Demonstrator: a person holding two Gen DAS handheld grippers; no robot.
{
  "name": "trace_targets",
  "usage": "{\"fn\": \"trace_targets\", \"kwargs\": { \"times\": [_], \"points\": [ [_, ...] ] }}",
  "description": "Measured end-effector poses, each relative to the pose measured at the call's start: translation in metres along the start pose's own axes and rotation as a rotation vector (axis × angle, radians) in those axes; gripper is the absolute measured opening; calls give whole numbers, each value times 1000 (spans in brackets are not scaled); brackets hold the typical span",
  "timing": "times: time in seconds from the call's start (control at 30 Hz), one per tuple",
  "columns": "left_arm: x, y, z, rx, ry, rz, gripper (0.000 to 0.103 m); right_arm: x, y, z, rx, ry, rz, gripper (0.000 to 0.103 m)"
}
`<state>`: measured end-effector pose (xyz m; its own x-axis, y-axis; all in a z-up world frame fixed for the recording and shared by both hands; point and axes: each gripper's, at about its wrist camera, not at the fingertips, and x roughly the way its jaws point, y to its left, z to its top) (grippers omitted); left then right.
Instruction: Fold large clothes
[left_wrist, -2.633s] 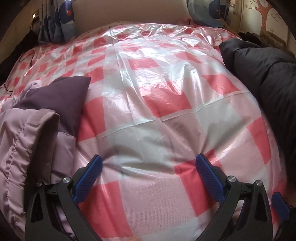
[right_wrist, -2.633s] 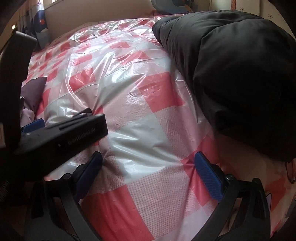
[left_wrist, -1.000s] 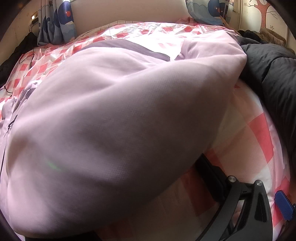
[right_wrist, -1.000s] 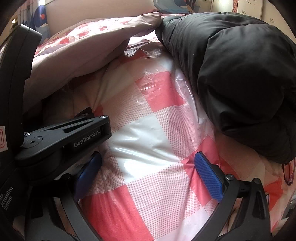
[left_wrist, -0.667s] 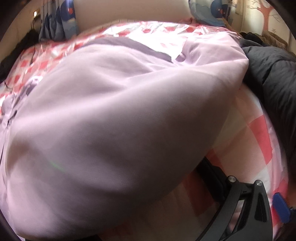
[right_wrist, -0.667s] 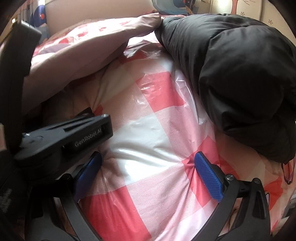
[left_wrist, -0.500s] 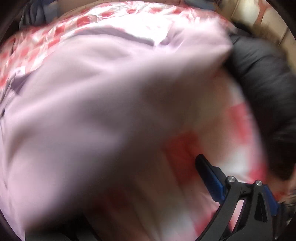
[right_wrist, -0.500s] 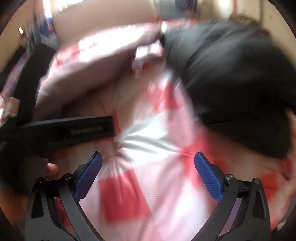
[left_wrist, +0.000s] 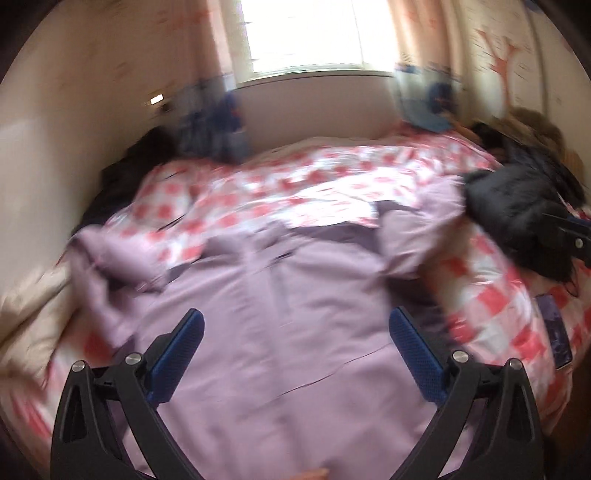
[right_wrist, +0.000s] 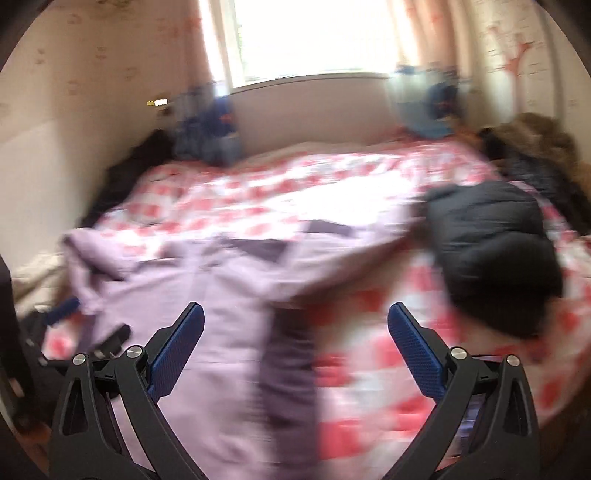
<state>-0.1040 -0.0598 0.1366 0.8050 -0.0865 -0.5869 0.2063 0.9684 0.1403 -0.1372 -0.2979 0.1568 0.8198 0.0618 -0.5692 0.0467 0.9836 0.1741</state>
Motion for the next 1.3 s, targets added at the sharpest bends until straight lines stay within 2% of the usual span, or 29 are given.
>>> {"fn": "trace_targets", "kwargs": {
  "times": [0.07, 0.23, 0.37, 0.47, 0.57, 0.6, 0.67, 0.8, 0.93, 1.07, 1.3],
  "points": [
    [-1, 29, -11, -59, 12, 36, 96, 21, 42, 0, -39, 15, 55, 96],
    [39, 70, -28, -125, 73, 97, 96, 100, 120, -8, -154, 99, 47, 96],
    [83, 88, -26, -177, 101, 138, 96, 149, 149, -7, -205, 82, -8, 96],
    [106, 96, -27, -184, 116, 141, 96, 164, 144, -13, -185, 18, -28, 96],
    [122, 99, -38, -168, 112, 149, 96, 173, 122, -30, -177, -44, -89, 96],
    [129, 101, -42, -158, 131, 160, 96, 181, 114, -34, -161, -15, -113, 96],
    [136, 103, -44, -161, 151, 164, 96, 198, 105, -30, -127, 52, -70, 96],
    [145, 103, -44, -146, 150, 199, 96, 210, 111, -32, -194, 55, -96, 96],
    [152, 103, -44, -178, 168, 170, 96, 221, 109, -41, -180, 109, -73, 96],
    [150, 94, -45, -143, 158, 174, 96, 222, 109, -42, -171, 108, -62, 96],
    [148, 97, -45, -161, 163, 170, 96, 221, 113, -45, -178, 107, -54, 96]
  ]
}}
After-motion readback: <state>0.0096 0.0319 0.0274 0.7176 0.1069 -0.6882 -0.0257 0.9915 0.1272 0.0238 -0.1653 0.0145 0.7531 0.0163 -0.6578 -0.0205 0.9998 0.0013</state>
